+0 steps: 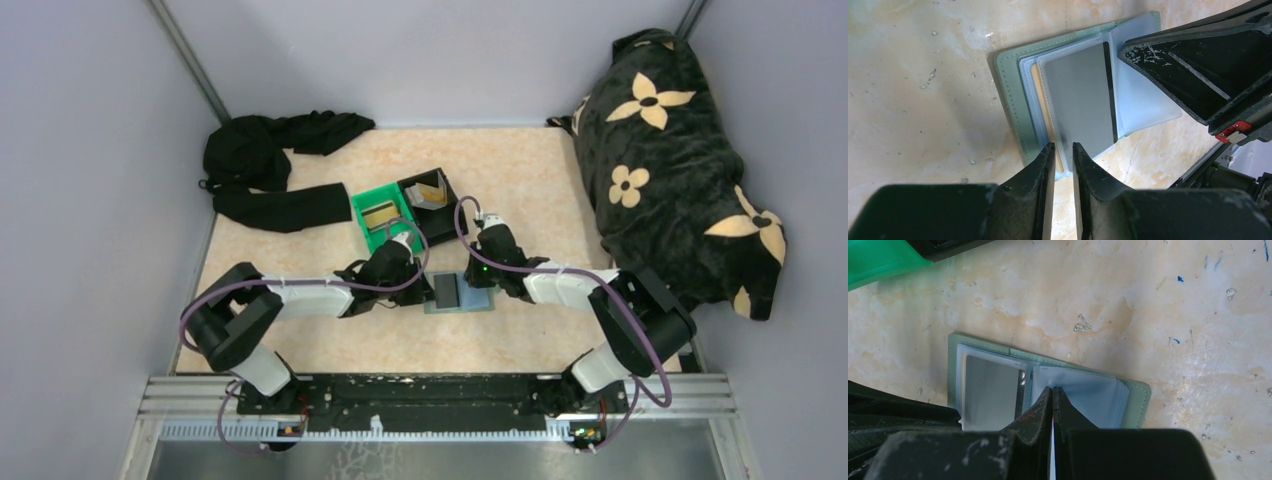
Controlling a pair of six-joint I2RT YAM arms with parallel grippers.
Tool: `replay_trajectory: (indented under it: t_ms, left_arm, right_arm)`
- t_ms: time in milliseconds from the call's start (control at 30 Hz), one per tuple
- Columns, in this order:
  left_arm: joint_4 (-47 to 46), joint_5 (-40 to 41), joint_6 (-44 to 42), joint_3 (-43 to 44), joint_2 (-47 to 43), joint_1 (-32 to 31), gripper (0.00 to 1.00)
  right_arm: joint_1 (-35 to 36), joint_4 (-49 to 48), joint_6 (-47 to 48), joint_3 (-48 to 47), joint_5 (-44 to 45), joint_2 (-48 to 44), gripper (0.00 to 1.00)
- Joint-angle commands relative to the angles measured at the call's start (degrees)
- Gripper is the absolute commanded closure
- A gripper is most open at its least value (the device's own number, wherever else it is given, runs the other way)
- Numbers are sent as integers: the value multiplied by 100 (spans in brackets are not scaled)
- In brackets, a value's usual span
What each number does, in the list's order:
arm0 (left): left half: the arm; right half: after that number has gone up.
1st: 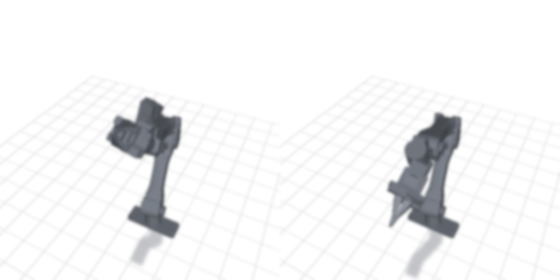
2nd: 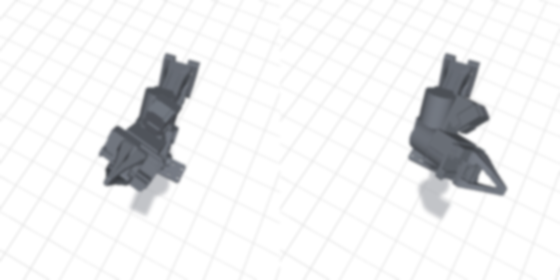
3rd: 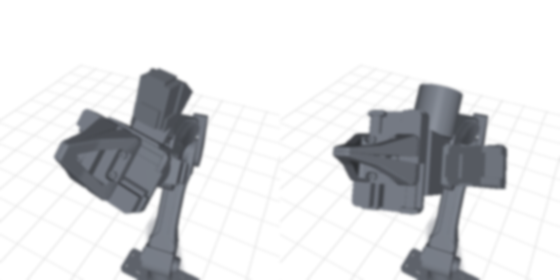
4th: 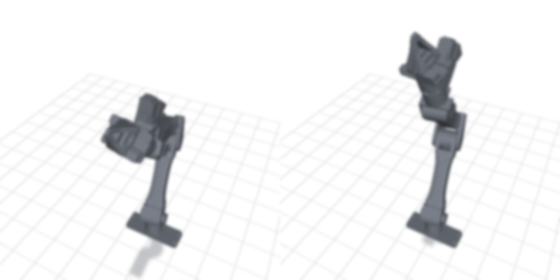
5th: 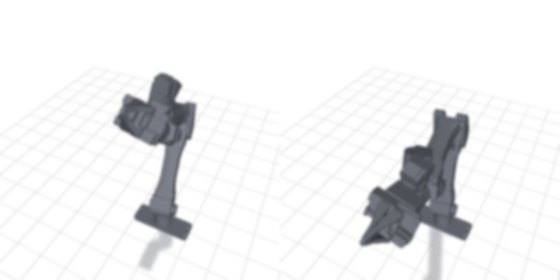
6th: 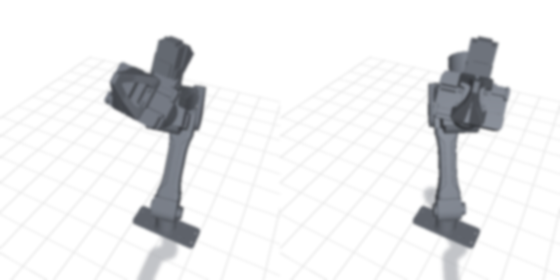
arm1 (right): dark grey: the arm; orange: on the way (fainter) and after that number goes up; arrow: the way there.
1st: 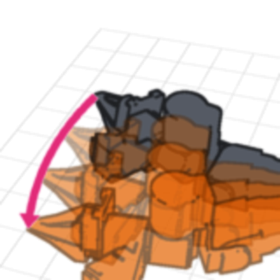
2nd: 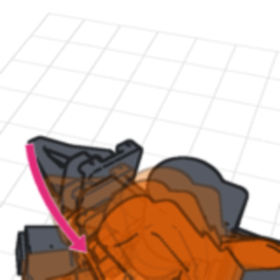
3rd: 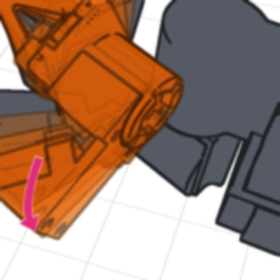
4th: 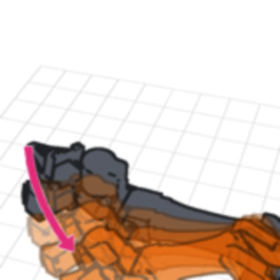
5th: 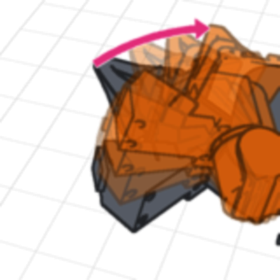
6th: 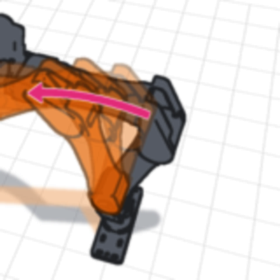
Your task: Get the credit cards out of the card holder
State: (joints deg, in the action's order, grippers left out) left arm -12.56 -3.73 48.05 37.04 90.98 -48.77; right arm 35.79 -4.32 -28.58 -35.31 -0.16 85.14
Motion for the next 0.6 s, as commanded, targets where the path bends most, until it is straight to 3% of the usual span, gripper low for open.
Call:
replay_trajectory:
  t_ms: [0,233,567]
  left_arm:
    - [-236,-236,-5,83,130,64,74]
    - [-391,-508,38,108,370,128,65]
    - [-459,-868,85,301,267,149,64]
  right_arm:
    - [49,239,54,129,83,266,100]
    - [50,214,48,156,63,272,100]
    - [52,76,0,199,-45,442,100]
